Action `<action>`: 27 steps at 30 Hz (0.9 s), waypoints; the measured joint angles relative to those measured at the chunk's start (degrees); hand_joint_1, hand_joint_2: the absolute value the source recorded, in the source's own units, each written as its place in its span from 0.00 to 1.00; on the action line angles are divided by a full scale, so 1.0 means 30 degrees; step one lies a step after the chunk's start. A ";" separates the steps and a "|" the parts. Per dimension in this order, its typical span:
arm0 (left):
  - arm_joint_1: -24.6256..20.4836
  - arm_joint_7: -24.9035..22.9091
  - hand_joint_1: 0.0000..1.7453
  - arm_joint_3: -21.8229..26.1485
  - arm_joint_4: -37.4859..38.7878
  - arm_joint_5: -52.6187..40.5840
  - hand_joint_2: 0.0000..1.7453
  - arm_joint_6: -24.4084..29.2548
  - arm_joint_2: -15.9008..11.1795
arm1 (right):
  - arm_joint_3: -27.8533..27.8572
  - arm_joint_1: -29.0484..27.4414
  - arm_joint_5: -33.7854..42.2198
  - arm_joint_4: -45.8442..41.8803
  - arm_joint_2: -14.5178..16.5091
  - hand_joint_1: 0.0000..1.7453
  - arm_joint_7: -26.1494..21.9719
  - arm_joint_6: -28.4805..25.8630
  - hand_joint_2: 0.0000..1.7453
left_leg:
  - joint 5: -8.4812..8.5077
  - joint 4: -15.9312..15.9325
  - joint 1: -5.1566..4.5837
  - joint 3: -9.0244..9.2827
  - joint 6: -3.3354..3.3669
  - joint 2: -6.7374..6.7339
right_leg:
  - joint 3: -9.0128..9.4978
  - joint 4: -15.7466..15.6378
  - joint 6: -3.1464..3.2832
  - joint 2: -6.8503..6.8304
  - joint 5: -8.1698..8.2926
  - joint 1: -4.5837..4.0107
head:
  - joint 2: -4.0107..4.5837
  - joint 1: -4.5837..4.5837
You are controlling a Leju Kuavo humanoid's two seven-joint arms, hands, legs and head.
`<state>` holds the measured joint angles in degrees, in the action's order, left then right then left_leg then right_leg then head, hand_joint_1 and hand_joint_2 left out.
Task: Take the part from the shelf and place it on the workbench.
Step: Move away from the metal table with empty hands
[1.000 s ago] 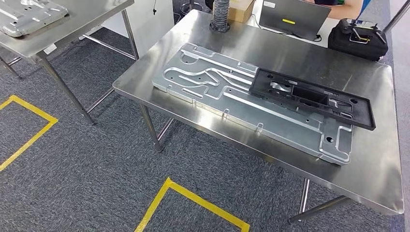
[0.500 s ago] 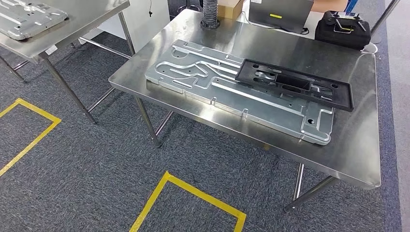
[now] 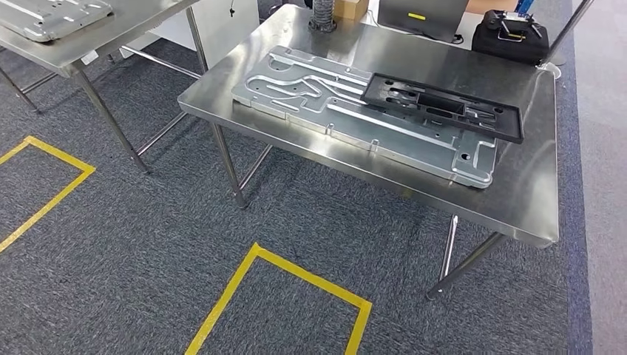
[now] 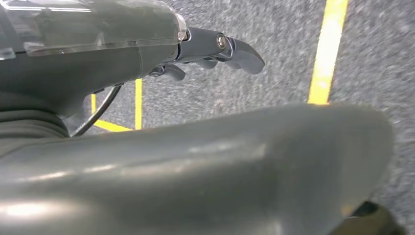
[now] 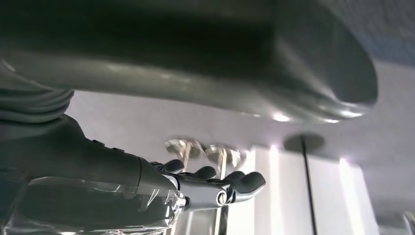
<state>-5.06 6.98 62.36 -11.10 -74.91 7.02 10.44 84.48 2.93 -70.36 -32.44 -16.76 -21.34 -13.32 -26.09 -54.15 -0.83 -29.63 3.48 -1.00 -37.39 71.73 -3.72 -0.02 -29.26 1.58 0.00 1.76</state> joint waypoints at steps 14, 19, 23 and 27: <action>-0.0028 -0.0093 0.00 -0.0022 0.0000 -0.0222 0.00 -0.0004 -0.0020 | 0.0000 0.0413 0.0273 0.4293 0.1397 0.00 0.1064 0.0521 0.00 | -0.2628 -0.6374 0.0178 -0.2906 -0.1195 0.0166 | 0.2906 -0.5571 0.1331 0.0679 0.0409 -0.0166 | 0.0000 0.0002; 0.0003 -0.0179 0.00 -0.0022 0.0000 -0.0097 0.00 0.0020 -0.0153 | -0.0005 0.0516 0.0076 0.4929 0.1907 0.00 0.1099 0.0700 0.00 | -0.0691 -0.1097 0.0232 0.0316 -0.0808 0.1638 | 0.2472 -0.5249 0.1084 0.1578 0.0555 -0.0169 | 0.0000 0.0002; -0.0005 -0.0240 0.00 -0.0016 0.0000 -0.0011 0.00 0.0042 -0.0217 | -0.0015 0.0544 0.0040 0.5224 0.2101 0.00 0.1080 0.0860 0.00 | -0.0582 -0.0538 0.0261 0.0399 -0.0477 0.1155 | 0.2123 -0.5067 0.0618 0.1863 0.0630 -0.0124 | 0.0000 -0.0001; 0.0014 -0.0248 0.00 -0.0015 0.0000 -0.0013 0.00 0.0044 -0.0253 | -0.0026 0.0654 0.0036 0.5377 0.2152 0.00 0.1080 0.0941 0.00 | -0.0444 -0.0348 0.0267 0.0321 -0.0186 0.0136 | 0.0196 -0.1229 0.0322 0.0329 -0.1429 -0.0107 | 0.0000 -0.0003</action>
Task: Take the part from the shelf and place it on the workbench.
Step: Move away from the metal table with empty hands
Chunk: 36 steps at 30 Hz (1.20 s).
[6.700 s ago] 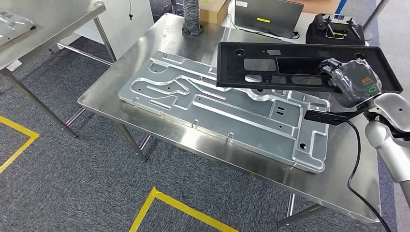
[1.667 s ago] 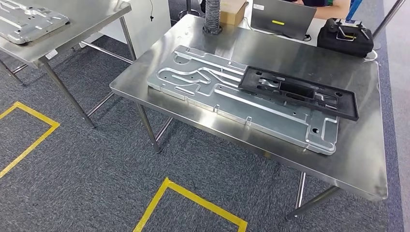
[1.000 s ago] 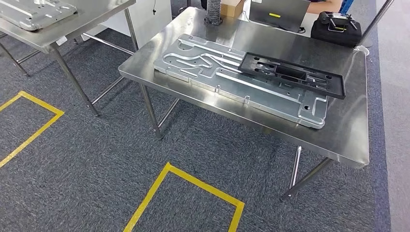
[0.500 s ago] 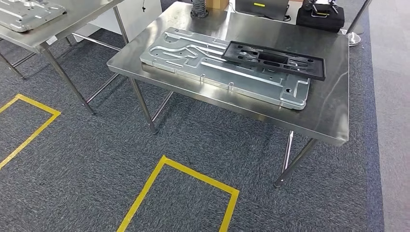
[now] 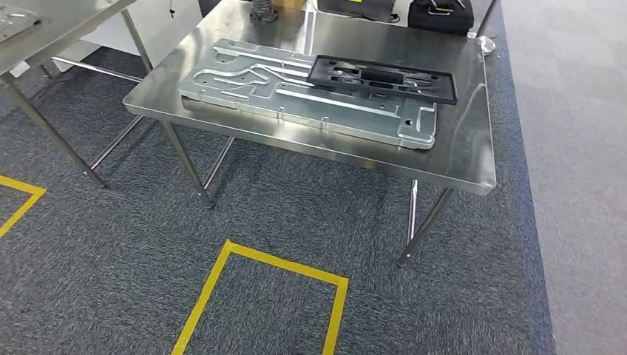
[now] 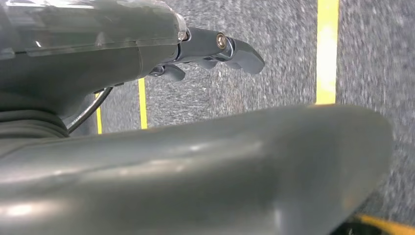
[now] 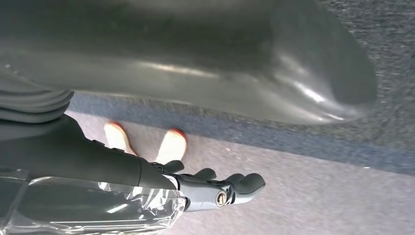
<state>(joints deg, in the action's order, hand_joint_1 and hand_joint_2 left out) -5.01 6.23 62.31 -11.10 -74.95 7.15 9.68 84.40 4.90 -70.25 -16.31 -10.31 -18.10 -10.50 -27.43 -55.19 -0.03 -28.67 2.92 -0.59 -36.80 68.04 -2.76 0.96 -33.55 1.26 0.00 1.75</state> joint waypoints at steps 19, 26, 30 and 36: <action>0.0042 -0.0140 0.00 -0.0020 0.0000 -0.0248 0.00 -0.0051 -0.0004 | -0.0011 0.0016 0.0064 0.0610 0.0761 0.00 0.0428 0.0896 0.00 | -0.2002 -0.5052 0.0056 -0.2152 -0.0966 0.0161 | 0.2065 -0.4011 0.0961 0.0827 0.2238 -0.0115 | 0.0000 0.0006; -0.0054 -0.0204 0.00 -0.0107 0.0000 -0.0397 0.00 -0.0049 -0.0091 | -0.0011 -0.0073 0.0080 0.0778 0.1160 0.00 0.0668 0.0957 0.00 | -0.0089 -0.0704 0.0188 -0.0554 -0.0448 0.1204 | 0.1608 -0.3703 0.0196 0.1990 0.2205 -0.0038 | 0.0000 0.0007; -0.0050 -0.0271 0.00 -0.0209 0.0000 -0.0424 0.00 -0.0051 -0.0093 | -0.0011 0.0029 0.0131 0.0851 0.1308 0.00 0.0789 0.0962 0.00 | 0.0039 -0.0495 0.0166 -0.0520 -0.0092 0.0163 | -0.0178 -0.0108 -0.0089 0.0052 0.0292 -0.0059 | 0.0000 0.0004; -0.0043 -0.0516 0.00 -0.0415 0.0000 -0.0625 0.00 -0.0089 -0.0088 | -0.0011 -0.0047 0.0193 0.0928 0.1515 0.00 0.1297 0.1024 0.00 | -0.0139 -0.0512 -0.0046 -0.0366 -0.0155 -0.1260 | 0.0982 -0.2037 0.0107 -0.1141 0.1717 -0.0132 | 0.0000 0.0005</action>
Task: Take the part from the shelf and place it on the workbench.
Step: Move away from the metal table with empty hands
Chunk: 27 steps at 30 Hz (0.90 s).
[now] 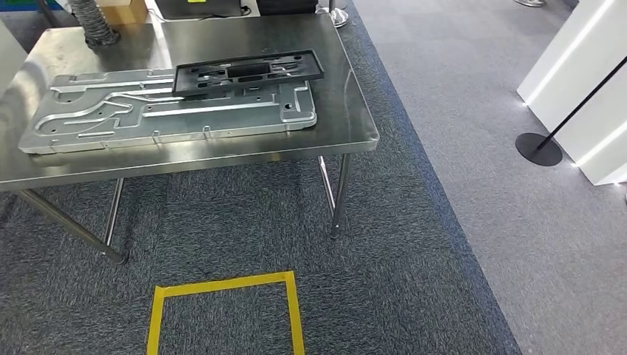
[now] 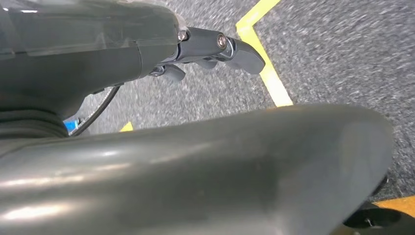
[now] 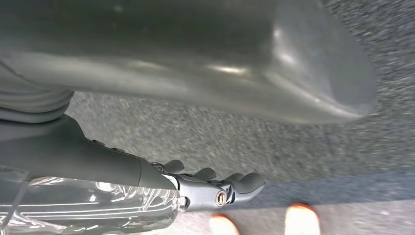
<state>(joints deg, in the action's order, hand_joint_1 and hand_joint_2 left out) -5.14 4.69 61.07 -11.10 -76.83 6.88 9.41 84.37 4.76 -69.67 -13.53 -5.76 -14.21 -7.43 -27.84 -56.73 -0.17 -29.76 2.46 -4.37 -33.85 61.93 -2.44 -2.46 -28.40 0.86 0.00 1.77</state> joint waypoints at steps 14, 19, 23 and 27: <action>0.0065 -0.0096 0.00 -0.0073 0.0000 0.0015 0.00 0.0013 -0.0009 | -0.0005 0.0014 -0.0144 0.0131 0.0473 0.00 0.0619 0.0213 0.00 | -0.1519 -0.3732 0.0199 -0.1298 -0.0849 0.1475 | 0.0822 -0.1955 0.0760 0.2057 0.0841 0.0002 | 0.0000 0.0006; 0.0023 0.0004 0.00 -0.0071 0.0000 0.0044 0.00 0.0044 -0.0031 | -0.0044 0.0053 -0.0235 0.0155 0.0486 0.00 0.0613 0.0177 0.00 | -0.0352 -0.0389 0.0270 0.0047 -0.0509 0.2814 | 0.0500 -0.1638 0.0179 0.3064 0.0838 0.0027 | 0.0000 0.0002; -0.0021 -0.0029 0.00 -0.0065 0.0000 0.0142 0.00 -0.0004 -0.0035 | -0.0073 0.0011 -0.0419 0.0184 0.0481 0.00 0.0621 0.0047 0.00 | -0.0060 -0.0191 0.0262 0.0109 0.0035 0.2162 | -0.0240 -0.0137 -0.0182 0.1722 -0.0101 0.0062 | 0.0000 -0.0002; 0.0096 -0.0208 0.00 -0.0054 0.0000 0.0306 0.00 -0.0154 -0.0035 | -0.0155 0.0146 -0.0561 0.0222 0.0481 0.00 0.0706 -0.0093 0.00 | 0.0030 -0.0267 0.0092 -0.0092 0.0134 0.1533 | -0.2028 0.3960 -0.0268 0.0934 -0.1935 0.0062 | 0.0000 0.0000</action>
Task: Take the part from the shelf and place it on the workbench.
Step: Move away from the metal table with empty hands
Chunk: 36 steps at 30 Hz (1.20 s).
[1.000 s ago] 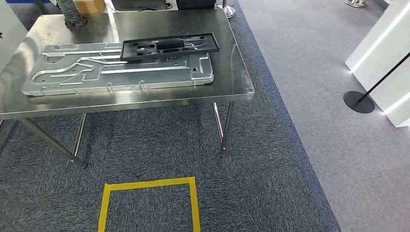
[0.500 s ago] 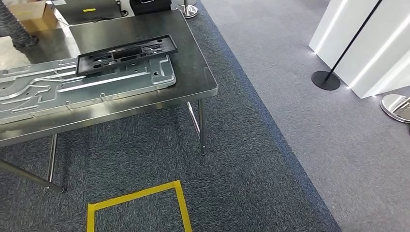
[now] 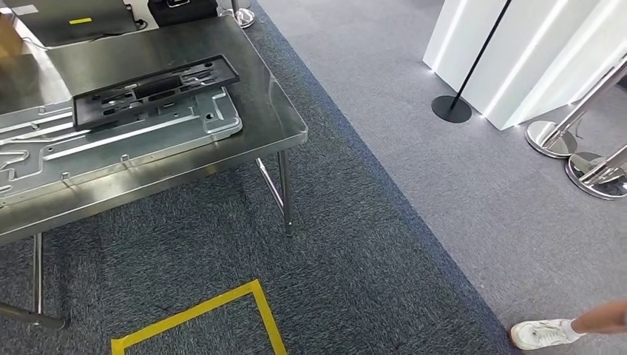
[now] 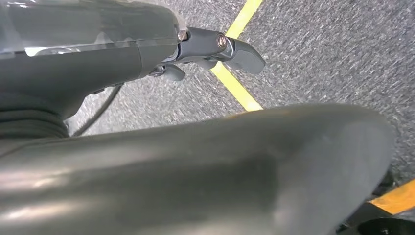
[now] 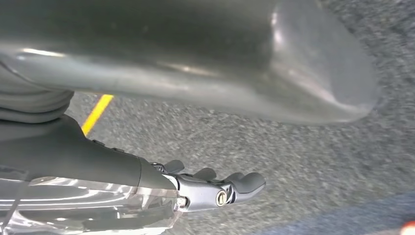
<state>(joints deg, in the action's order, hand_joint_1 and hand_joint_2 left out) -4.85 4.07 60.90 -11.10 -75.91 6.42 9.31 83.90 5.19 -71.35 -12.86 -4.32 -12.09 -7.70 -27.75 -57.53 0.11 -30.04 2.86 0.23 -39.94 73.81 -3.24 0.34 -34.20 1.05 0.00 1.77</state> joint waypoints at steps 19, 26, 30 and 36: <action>-0.0188 0.0149 0.00 0.0011 0.0000 -0.0158 0.00 -0.0059 0.0058 | -0.0279 0.0027 -0.0058 0.0024 -0.0044 0.00 -0.0013 -0.0087 0.00 | -0.1885 -0.1148 0.0156 0.0981 -0.0984 -0.0168 | 0.1249 -0.5539 0.0793 -0.0102 0.3958 -0.0103 | -0.0002 0.0002; -0.0245 0.0228 0.00 0.0011 0.0000 -0.0284 0.00 -0.0070 0.0044 | -0.0282 -0.0095 0.0018 0.0044 -0.0027 0.00 -0.0044 -0.0147 0.00 | -0.0527 0.0282 -0.0016 0.0949 0.0051 -0.0184 | 0.0656 -0.4758 -0.0037 -0.0069 0.3624 0.0067 | -0.0002 -0.0002; -0.0249 0.0233 0.00 0.0011 0.0000 -0.0302 0.00 -0.0091 0.0044 | -0.0288 -0.0097 0.0018 0.0067 -0.0013 0.00 -0.0080 -0.0151 0.00 | 0.0317 0.0261 -0.0143 -0.0145 0.0240 -0.0297 | -0.0240 -0.0289 -0.0188 -0.0094 0.0395 0.0087 | 0.0000 -0.0002; -0.0248 0.0237 0.00 0.0004 0.0000 -0.0317 0.00 -0.0097 0.0058 | -0.0361 0.0013 0.0015 0.0095 -0.0049 0.00 -0.0180 -0.0138 0.00 | 0.1454 0.0127 -0.0335 -0.1422 0.0030 -0.0340 | 0.4807 -0.5656 0.0518 -0.0131 0.1305 -0.0270 | 0.0000 -0.0002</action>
<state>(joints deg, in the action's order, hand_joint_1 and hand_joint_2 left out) -5.60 4.78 60.92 -11.10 -76.86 6.13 9.49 82.82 5.23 -71.31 -12.58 -4.46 -12.63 -8.12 -23.39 -57.15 -0.90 -34.31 2.95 -0.79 -25.52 56.84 -1.69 -0.05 -30.29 0.24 0.00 1.77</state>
